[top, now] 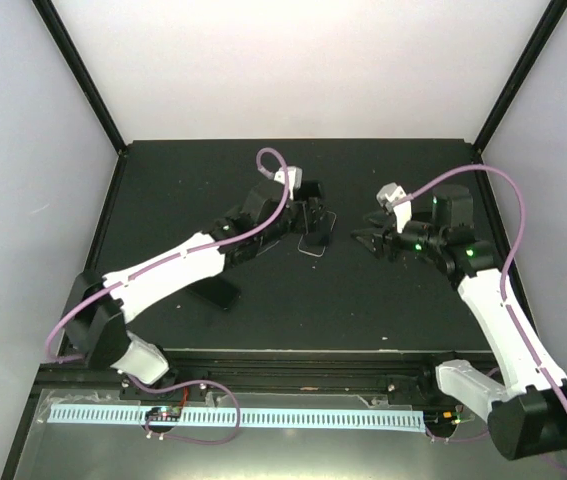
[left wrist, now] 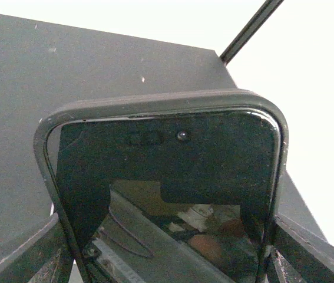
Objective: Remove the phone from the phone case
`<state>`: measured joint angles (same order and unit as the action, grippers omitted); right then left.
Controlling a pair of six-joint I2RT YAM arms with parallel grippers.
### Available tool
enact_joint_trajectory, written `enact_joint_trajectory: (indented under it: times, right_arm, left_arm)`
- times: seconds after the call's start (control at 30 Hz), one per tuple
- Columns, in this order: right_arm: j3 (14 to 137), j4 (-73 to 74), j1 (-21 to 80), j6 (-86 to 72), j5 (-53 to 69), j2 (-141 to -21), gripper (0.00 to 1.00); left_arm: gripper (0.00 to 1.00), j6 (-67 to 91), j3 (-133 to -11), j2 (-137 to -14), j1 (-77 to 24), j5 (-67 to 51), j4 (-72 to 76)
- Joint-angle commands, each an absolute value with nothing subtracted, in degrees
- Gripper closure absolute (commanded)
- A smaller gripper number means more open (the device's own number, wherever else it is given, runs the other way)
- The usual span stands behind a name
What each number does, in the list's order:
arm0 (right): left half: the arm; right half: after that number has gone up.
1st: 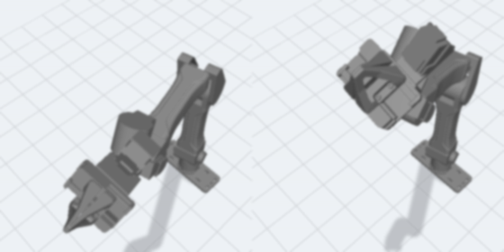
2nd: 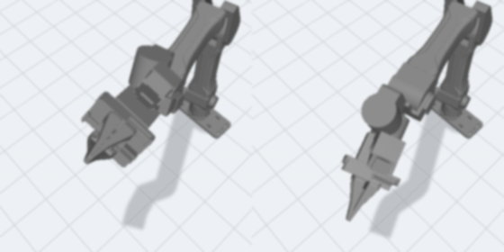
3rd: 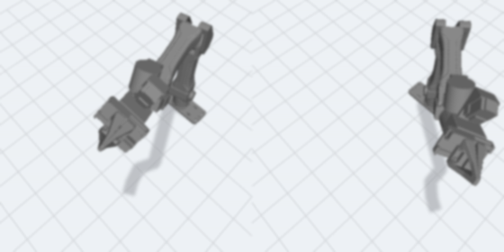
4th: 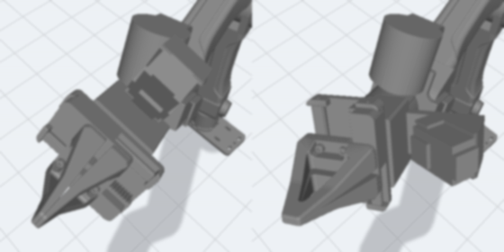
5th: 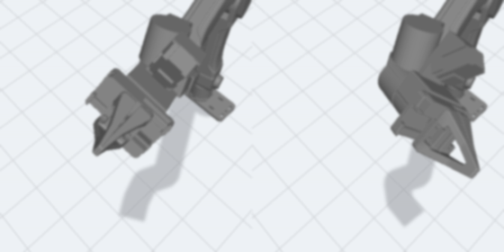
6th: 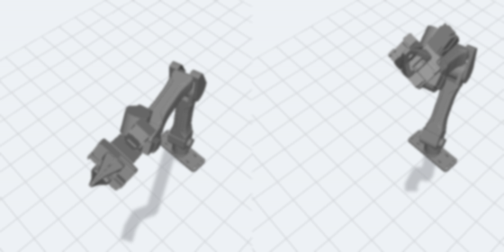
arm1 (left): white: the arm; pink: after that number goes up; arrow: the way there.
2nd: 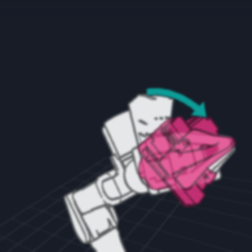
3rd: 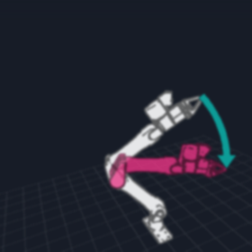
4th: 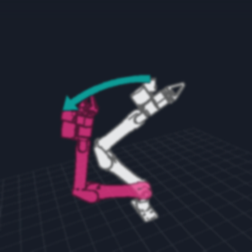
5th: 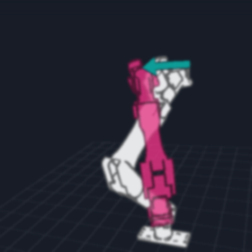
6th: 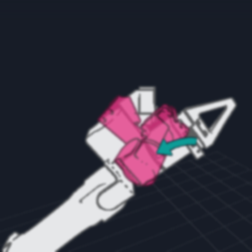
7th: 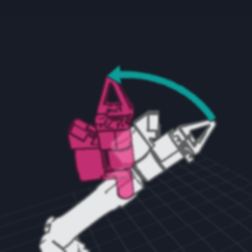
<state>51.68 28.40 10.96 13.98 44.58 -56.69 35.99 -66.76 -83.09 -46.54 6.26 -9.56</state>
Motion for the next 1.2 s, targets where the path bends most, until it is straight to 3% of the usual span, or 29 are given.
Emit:
enact_joint_trajectory:
  times: [0.0,0.1,0.27,0.6,0.9,0.97,1.1,1.17]
  right_arm:
    - [59.1,28.6,12.1,9.1,45.5,-60.7,0.45]
    - [62.1,28.1,14.3,7.1,41.6,-62.8,0.49]
    - [63.5,28.6,16.7,4.4,35.0,-65.3,0.50]
    - [62.8,29.9,21.0,5.8,27.5,-69.2,0.59]
    - [64.2,29.5,21.2,3.9,26.6,-70.8,0.89]
    - [64.5,29.4,21.2,3.7,26.6,-71.0,0.95]
    - [66.2,30.9,21.2,3.8,25.2,-71.4,0.99]
    - [67.8,32.6,21.0,4.5,23.8,-71.4,0.99]
  left_arm:
    - [0.81,38.3,-78.6,-88.4,-46.7,8.9,4.6]
    - [0.80,37.6,-79.4,-89.5,-46.7,8.2,5.4]
    - [0.80,40.2,-68.8,-87.0,-46.9,8.7,14.6]
    - [0.80,39.4,-69.7,-88.5,-48.4,8.6,14.2]
    - [0.80,39.1,-69.2,-88.9,-48.4,8.6,14.3]
    - [0.66,38.4,-68.9,-89.0,-48.4,7.7,14.8]
    - [0.05,35.8,-68.8,-89.7,-47.7,6.2,15.2]
    - [0.01,34.7,-70.0,-90.6,-46.0,3.8,13.2]
